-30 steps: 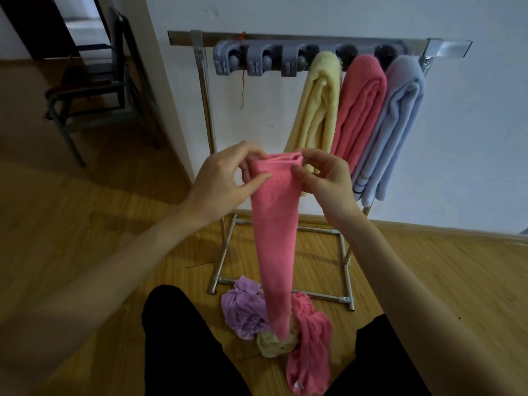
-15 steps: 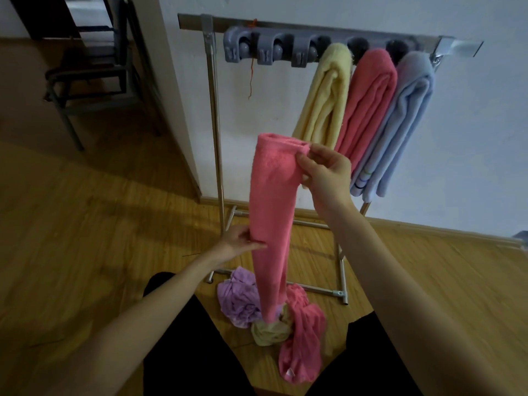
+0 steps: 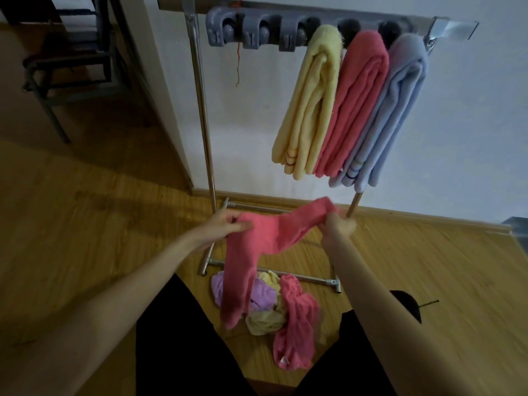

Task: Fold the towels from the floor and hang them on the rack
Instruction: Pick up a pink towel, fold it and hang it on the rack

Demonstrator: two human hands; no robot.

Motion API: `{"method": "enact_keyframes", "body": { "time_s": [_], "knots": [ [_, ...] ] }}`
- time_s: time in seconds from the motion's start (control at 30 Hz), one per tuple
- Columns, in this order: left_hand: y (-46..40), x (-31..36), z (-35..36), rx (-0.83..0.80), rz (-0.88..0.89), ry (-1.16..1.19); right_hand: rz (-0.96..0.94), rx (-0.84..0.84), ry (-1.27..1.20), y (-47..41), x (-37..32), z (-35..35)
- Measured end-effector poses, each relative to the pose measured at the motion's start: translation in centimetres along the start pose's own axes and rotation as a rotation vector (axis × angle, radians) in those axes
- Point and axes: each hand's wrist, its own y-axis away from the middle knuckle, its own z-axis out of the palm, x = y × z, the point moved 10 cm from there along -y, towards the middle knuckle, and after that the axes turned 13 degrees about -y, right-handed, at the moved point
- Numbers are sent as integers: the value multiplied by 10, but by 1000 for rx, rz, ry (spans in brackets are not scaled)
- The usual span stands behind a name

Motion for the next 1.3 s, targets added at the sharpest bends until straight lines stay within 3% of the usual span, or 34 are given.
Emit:
{"method": "enact_keyframes", "body": {
  "time_s": [0.1,0.2,0.27,0.33,0.4,0.5,0.57,0.63,0.8,0.97,1.1,1.2,1.3],
  "knots": [
    [0,44,-14,-23,82,-80,192,-113,201,-4,59,-7],
    [7,84,-17,-114,147,-170,367,-372,457,5,103,-6],
    [13,111,-14,-187,197,-217,319,-597,760,15,108,2],
    [17,129,-10,-259,222,-284,68,-773,948,22,87,23],
    [21,143,-6,-313,245,-351,-53,-907,607,45,49,51],
    [21,156,2,-374,276,-395,135,-1190,105,93,8,83],
    [21,163,6,-410,295,-393,227,-1416,39,127,-10,95],
    [19,169,7,-415,315,-405,244,-1528,114,145,-16,98],
    [13,164,1,-388,301,-372,163,-1513,351,144,-22,97],
    [12,139,-6,-389,249,-260,141,-1536,335,143,-45,96],
    [9,109,-20,-403,166,-262,174,-1367,176,109,-57,88],
    [8,96,-33,-403,122,-205,169,-1277,212,88,-59,81],
    [11,107,-39,-395,132,-117,108,-1367,303,93,-70,84]
  ]
}}
